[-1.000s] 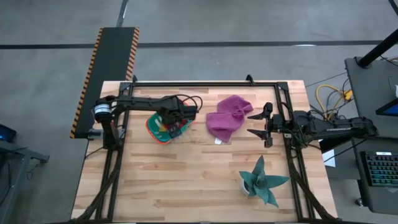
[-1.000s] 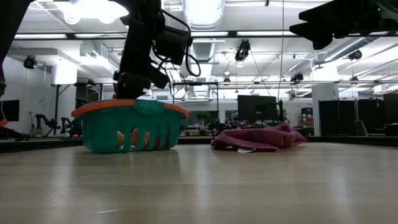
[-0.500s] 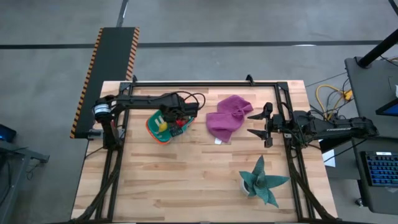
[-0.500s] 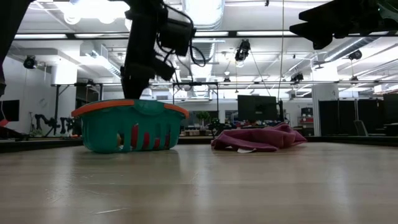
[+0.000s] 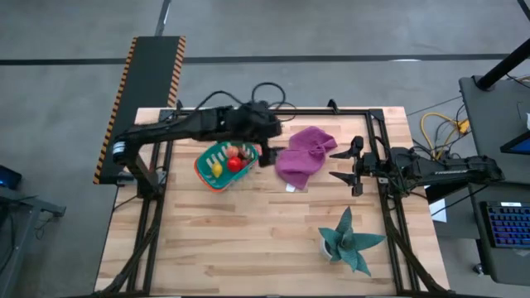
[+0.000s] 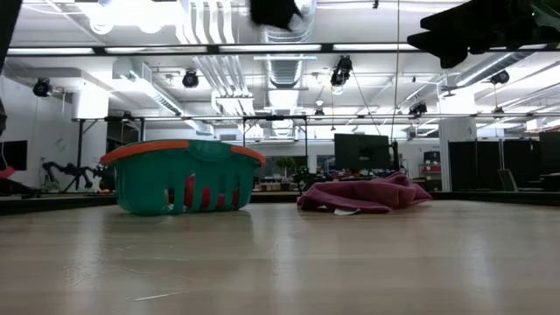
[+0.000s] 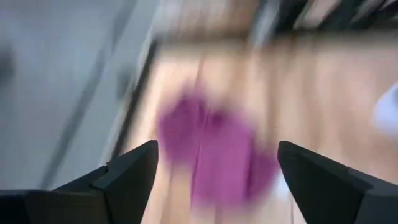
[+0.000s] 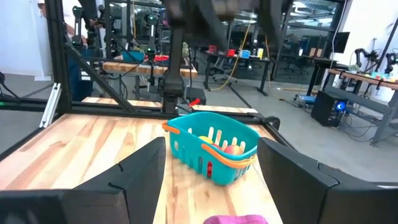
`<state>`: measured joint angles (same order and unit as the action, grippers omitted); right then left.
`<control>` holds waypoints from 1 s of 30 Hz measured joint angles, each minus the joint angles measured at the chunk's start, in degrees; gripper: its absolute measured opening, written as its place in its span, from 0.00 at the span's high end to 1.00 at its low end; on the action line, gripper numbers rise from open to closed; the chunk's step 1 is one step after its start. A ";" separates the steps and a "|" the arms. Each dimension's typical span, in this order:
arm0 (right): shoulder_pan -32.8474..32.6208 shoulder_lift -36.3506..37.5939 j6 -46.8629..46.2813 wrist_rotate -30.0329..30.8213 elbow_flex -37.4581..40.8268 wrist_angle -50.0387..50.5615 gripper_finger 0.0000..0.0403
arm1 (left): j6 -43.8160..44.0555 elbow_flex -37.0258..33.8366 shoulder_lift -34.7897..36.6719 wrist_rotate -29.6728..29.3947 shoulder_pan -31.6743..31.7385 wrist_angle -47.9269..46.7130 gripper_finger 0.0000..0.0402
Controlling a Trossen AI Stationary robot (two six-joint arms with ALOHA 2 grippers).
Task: Pick and placing Produce into tupperware
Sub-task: Return to Home Position
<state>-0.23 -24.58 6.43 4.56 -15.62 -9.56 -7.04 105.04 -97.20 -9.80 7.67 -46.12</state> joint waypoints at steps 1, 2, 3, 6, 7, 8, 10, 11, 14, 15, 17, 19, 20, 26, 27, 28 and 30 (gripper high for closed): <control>0.00 0.02 0.04 0.00 0.00 -0.11 0.39 | -3.18 -0.66 0.84 1.94 -0.87 6.15 0.23; 0.00 0.02 0.02 0.00 0.00 -0.35 0.39 | -6.21 -1.39 1.50 4.17 -1.71 11.55 0.24; 0.00 0.09 -0.05 0.00 0.00 -0.73 0.39 | -9.14 -2.32 2.24 6.41 -2.47 17.08 0.25; 0.00 0.50 -0.17 0.00 -0.05 -1.94 0.39 | -15.93 -5.72 4.06 13.27 -4.02 28.18 0.27; 0.00 0.55 -0.18 0.00 -0.37 -1.73 0.39 | -17.39 -6.96 4.73 15.12 -4.19 29.78 0.28; 0.00 0.55 -0.53 0.00 -0.97 -1.37 0.39 | -18.40 -8.13 5.41 15.91 -4.30 30.75 0.29; 0.00 0.50 -2.42 -0.02 -2.51 -1.00 0.39 | -19.03 -10.51 7.14 16.31 -4.38 32.08 0.31; -0.02 0.55 -3.14 -0.09 -3.23 -0.72 0.39 | -19.35 -11.81 7.89 16.36 -4.40 32.38 0.32; -0.13 0.59 -3.06 -0.91 -5.89 3.92 0.40 | -20.30 -16.45 11.11 16.44 -4.64 33.99 0.38; -0.13 0.60 -3.01 -1.15 -6.69 6.32 0.42 | -20.37 -18.02 12.23 16.59 -4.81 35.09 0.40; -0.18 1.00 -2.96 -1.83 -7.84 10.17 0.46 | -20.38 -21.14 15.24 16.67 -5.08 35.85 0.46; -0.39 1.93 -2.94 -2.39 -8.30 12.29 0.54 | -20.41 -23.97 18.79 16.78 -5.23 36.73 0.52; -0.41 2.42 -2.85 -3.00 -8.28 13.14 0.58 | -20.42 -25.50 20.90 16.78 -5.23 37.22 0.55; -0.39 6.92 -0.61 -7.60 -7.39 16.84 0.93 | -19.20 -35.24 31.98 16.72 -5.30 40.55 0.73; -0.39 7.95 -0.54 -7.71 -7.29 17.85 0.95 | -18.92 -36.95 33.67 16.69 -5.32 41.57 0.75; -0.39 8.95 -0.63 -7.69 -6.96 18.32 0.96 | -18.88 -38.55 35.24 16.50 -5.32 42.37 0.78; -0.39 11.20 -0.87 -7.51 -6.09 18.96 0.97 | -18.85 -41.24 38.02 15.11 -5.32 43.31 0.83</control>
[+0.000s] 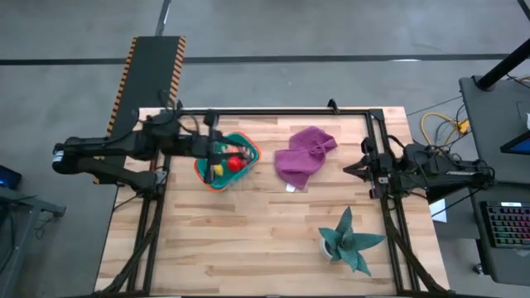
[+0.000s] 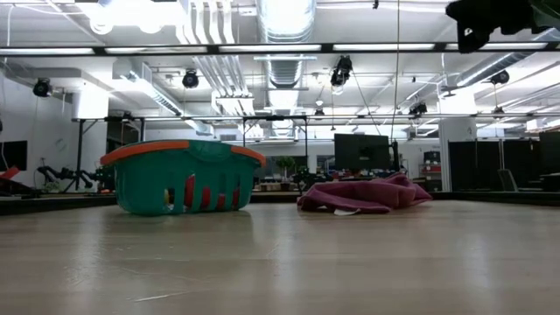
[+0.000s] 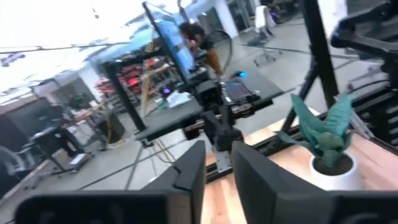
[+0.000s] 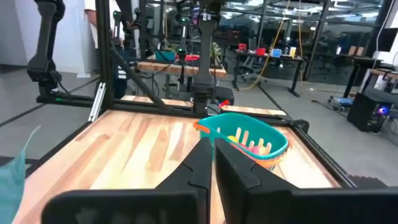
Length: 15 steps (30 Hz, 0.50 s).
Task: Pick and placing Produce into tupperware
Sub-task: Return to Home Position
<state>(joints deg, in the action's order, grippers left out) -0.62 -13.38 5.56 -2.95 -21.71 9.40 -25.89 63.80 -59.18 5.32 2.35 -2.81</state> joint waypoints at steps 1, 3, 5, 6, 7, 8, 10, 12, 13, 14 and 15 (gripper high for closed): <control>0.00 1.26 0.00 -0.01 0.65 0.73 0.98 | 0.04 -1.35 1.08 -0.74 0.00 0.84 0.85; 0.00 3.96 -0.72 0.01 2.14 0.89 0.98 | 0.05 -4.00 3.18 -1.44 0.04 2.62 0.89; 0.00 6.74 -1.75 0.01 3.95 0.92 0.98 | 0.04 -6.27 4.58 -1.44 0.02 5.14 0.93; 0.00 8.07 -2.33 -0.01 4.89 0.86 0.98 | 0.04 -6.98 5.30 -1.45 0.02 5.57 0.95; 0.00 9.40 -2.68 0.01 5.97 0.87 0.98 | 0.04 -7.61 6.06 -1.57 0.01 5.29 0.96; 0.00 10.79 -2.75 0.01 7.05 0.95 0.98 | 0.05 -8.08 6.58 -1.75 0.00 5.34 0.98; 0.00 13.36 -2.75 0.00 9.14 0.93 0.98 | 0.07 -8.99 7.57 -2.86 0.00 5.68 0.99; 0.00 13.36 -2.71 -0.05 10.94 -0.11 0.98 | 0.21 -9.83 8.22 -2.95 0.00 5.38 1.00; 0.00 13.25 -2.69 -0.31 11.73 -0.21 0.98 | 0.70 -10.16 8.53 -3.10 0.02 5.27 1.00; 0.00 12.83 -2.61 -0.43 12.49 -1.21 0.98 | 1.45 -10.39 8.74 -3.07 0.02 5.10 1.00; 0.00 12.25 -2.56 -0.43 13.11 -2.88 0.98 | 1.62 -10.47 9.04 -3.07 0.02 5.06 1.00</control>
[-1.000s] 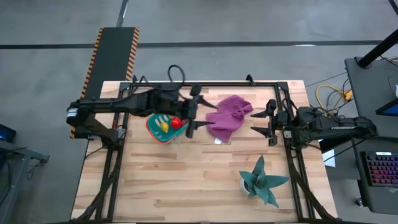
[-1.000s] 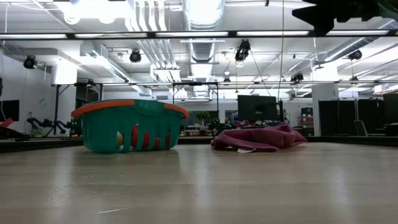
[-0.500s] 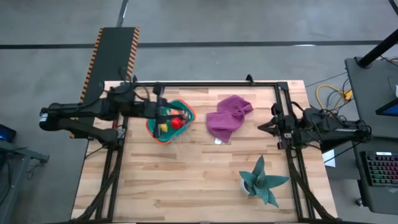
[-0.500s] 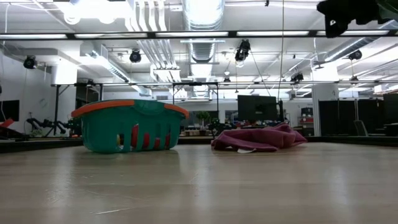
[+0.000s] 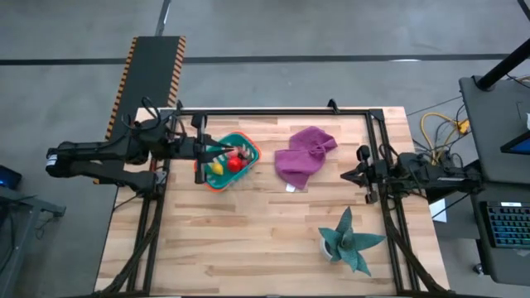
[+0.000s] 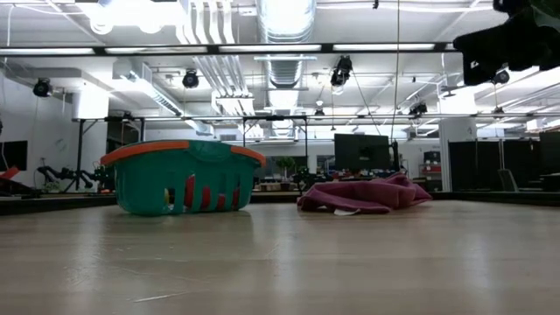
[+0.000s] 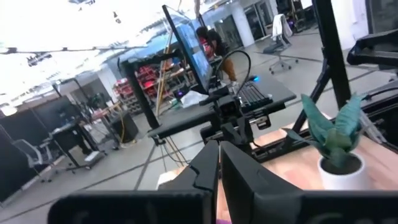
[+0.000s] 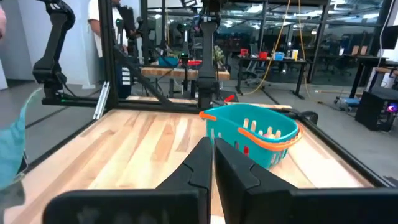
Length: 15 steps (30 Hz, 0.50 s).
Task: Pick and placing Produce into tupperware
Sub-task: Return to Home Position
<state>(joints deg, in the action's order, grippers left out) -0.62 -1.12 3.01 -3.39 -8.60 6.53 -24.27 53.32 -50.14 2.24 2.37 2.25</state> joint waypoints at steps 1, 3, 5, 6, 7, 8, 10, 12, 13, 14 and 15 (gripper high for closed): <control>0.00 -0.13 -0.01 0.02 0.65 -0.86 0.98 | 0.43 -0.17 0.64 0.02 0.00 -0.78 1.00; 0.00 0.00 -0.02 0.11 1.83 -2.04 0.98 | 1.66 -0.42 1.74 0.32 0.00 -3.33 1.00; 0.00 0.20 -0.02 0.21 2.16 -2.85 0.98 | 3.72 -1.35 3.24 0.43 -0.02 -5.49 1.00; 0.00 0.40 -0.12 0.25 2.19 -2.92 0.98 | 4.99 -2.60 3.99 0.66 -0.02 -5.97 1.00; 0.00 0.53 -0.17 0.30 2.19 -2.95 0.98 | 6.09 -3.84 4.77 1.14 -0.02 -5.77 1.00; 0.00 0.76 -0.17 0.40 2.19 -2.81 0.98 | 7.24 -5.29 5.68 1.35 -0.07 -5.48 1.00; 0.00 1.05 -0.17 0.42 1.88 -2.86 0.98 | 9.69 -8.61 7.82 1.53 -0.15 -5.53 1.00; 0.00 1.10 -0.07 0.43 1.56 -2.93 0.98 | 11.91 -11.71 10.09 1.52 -0.15 -4.61 1.00; 0.00 1.00 -0.07 0.45 1.49 -2.93 0.98 | 12.65 -13.26 11.51 1.52 -0.20 -4.65 1.00; 0.00 0.98 -0.07 0.45 1.51 -2.85 0.98 | 13.55 -14.58 12.95 1.50 -0.22 -4.90 1.00; 0.00 1.06 -0.07 0.45 1.53 -2.85 0.98 | 14.41 -15.96 14.56 1.41 -0.31 -4.79 1.00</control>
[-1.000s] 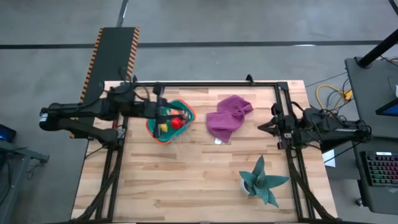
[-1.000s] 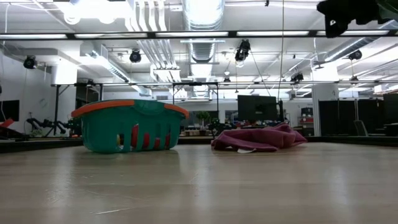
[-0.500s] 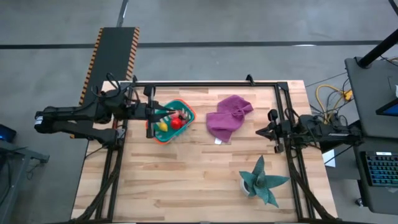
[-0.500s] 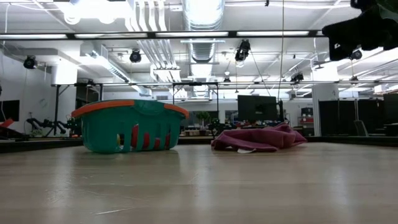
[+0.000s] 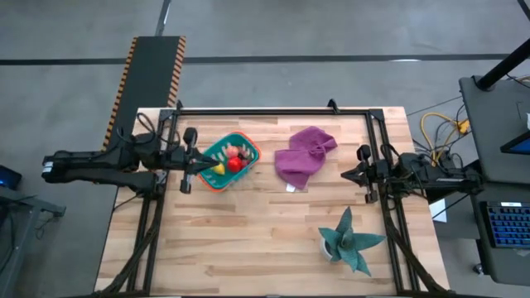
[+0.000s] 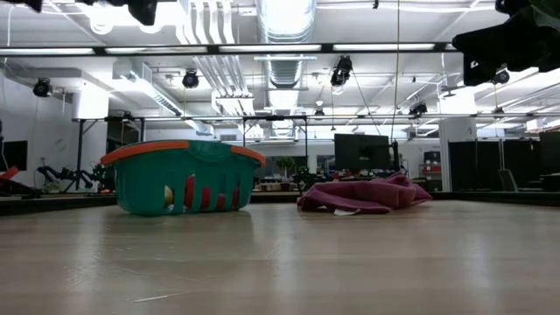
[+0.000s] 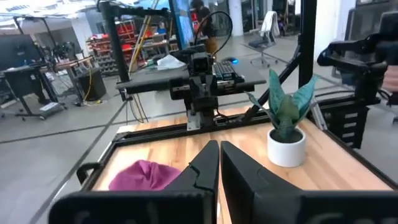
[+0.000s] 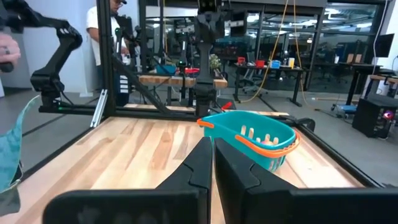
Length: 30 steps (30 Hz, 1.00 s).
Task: Pick and placing Produce into tupperware
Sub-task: Return to Home Position
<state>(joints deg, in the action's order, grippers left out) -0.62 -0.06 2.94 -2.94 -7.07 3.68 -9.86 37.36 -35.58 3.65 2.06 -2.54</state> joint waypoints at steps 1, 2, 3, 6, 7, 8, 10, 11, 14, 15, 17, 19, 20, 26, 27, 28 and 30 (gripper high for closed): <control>0.00 0.01 -0.10 0.01 0.06 0.00 0.98 | 0.64 -1.50 1.62 -0.45 -0.07 0.08 1.00; 0.00 0.01 -0.19 0.00 0.12 -0.02 0.98 | 1.49 -2.99 3.27 -1.30 -0.24 -0.07 1.00; 0.00 0.01 -0.23 0.00 0.20 0.03 0.98 | 1.97 -4.51 5.16 -1.44 -0.46 -0.38 1.00; 0.00 -0.08 -0.33 0.00 0.24 0.07 0.98 | 2.67 -8.77 11.59 -2.01 -1.49 -0.68 1.00; 0.00 0.01 -0.33 0.00 0.24 0.09 0.98 | 3.02 -10.10 13.47 -2.75 -1.82 -0.43 1.00; 0.00 0.01 -0.35 0.00 0.24 0.09 0.98 | 3.44 -11.44 15.25 -4.00 -2.03 -1.00 1.00; 0.00 0.02 -0.66 0.02 0.24 0.04 0.98 | 3.53 -14.14 18.55 -5.76 -2.42 -2.46 1.00; 0.00 0.03 -0.99 0.02 0.24 0.04 0.98 | 3.53 -15.21 20.04 -5.82 -2.58 -2.19 1.00; 0.00 0.03 -1.84 0.07 0.24 0.04 0.98 | 3.51 -18.51 23.77 -4.11 -3.13 -2.77 1.00; 0.00 0.03 -1.88 0.10 0.24 0.04 0.98 | 3.51 -19.27 24.93 -3.90 -3.24 -2.98 1.00; 0.00 0.01 -1.88 0.77 0.16 0.04 0.98 | 3.45 -20.35 27.46 -3.72 -3.32 -2.84 1.00; 0.00 0.03 -1.88 1.57 0.05 -0.02 0.98 | 3.31 -21.83 30.35 -3.51 -3.32 -2.89 1.00; 0.02 0.03 -1.88 1.62 0.05 -0.04 0.98 | 3.29 -22.66 31.72 -3.37 -3.32 -2.88 1.00; 0.02 -0.04 -2.93 1.66 0.05 0.11 0.98 | 4.71 -25.17 34.02 -3.63 -3.32 -5.60 1.00; 0.04 -0.01 -2.93 1.66 0.05 0.21 0.98 | 4.99 -25.39 33.58 -3.60 -3.32 -5.63 1.00; 0.04 -0.01 -2.93 1.68 0.05 0.25 0.98 | 5.13 -25.91 33.41 -3.70 -3.32 -5.69 1.00; 0.04 -0.06 -2.92 2.09 0.05 0.35 0.98 | 6.32 -27.12 34.25 -3.68 -3.32 -6.55 1.00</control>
<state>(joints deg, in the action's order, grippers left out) -0.58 -0.13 0.02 -0.85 -7.03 4.03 -3.54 10.24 -1.33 -0.03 -1.26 -9.09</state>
